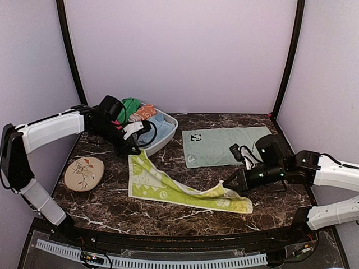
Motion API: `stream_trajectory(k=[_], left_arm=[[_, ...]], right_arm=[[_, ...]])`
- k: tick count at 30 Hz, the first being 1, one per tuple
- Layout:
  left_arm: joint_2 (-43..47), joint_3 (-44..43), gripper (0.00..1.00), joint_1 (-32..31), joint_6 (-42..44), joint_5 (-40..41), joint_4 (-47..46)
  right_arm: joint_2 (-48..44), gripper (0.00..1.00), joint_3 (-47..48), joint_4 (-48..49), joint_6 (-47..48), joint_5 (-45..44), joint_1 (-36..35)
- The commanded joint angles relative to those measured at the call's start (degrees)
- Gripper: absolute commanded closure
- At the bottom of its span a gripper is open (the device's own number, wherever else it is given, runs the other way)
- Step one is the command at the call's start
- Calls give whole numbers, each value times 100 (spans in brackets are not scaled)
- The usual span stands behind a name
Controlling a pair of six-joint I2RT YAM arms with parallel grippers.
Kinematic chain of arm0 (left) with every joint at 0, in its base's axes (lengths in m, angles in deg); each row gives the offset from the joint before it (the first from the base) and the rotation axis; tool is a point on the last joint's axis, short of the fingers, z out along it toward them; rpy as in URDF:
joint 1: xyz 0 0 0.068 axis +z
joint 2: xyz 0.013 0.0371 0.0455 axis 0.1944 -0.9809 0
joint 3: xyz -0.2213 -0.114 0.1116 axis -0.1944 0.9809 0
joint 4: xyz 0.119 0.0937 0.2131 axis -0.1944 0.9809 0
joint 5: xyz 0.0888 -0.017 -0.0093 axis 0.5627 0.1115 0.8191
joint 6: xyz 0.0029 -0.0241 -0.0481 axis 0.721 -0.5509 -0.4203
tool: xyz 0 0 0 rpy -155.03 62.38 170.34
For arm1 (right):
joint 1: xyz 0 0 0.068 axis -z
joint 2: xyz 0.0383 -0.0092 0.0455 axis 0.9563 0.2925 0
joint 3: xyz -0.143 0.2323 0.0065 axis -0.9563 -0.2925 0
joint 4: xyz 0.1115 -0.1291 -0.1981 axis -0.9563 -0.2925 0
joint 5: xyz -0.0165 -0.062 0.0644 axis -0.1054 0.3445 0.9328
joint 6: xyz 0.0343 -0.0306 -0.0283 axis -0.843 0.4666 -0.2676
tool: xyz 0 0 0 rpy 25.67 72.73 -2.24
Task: Roll the towels
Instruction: Pick up the towel from the center of the board, then flatten out the towel at the center of the board.
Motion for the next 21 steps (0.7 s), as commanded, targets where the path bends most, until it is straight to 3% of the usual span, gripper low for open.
stream_trajectory(k=[1, 13, 21], left_arm=[[1051, -208, 100, 128, 40, 181, 388], [3092, -547, 100, 135, 356, 129, 1945], [3605, -825, 100, 130, 112, -202, 2478]], right_arm=[[-267, 100, 604, -200, 348, 212, 281], [-256, 100, 2549, -1469, 618, 485, 310], [-731, 100, 2670, -2012, 228, 81, 187]])
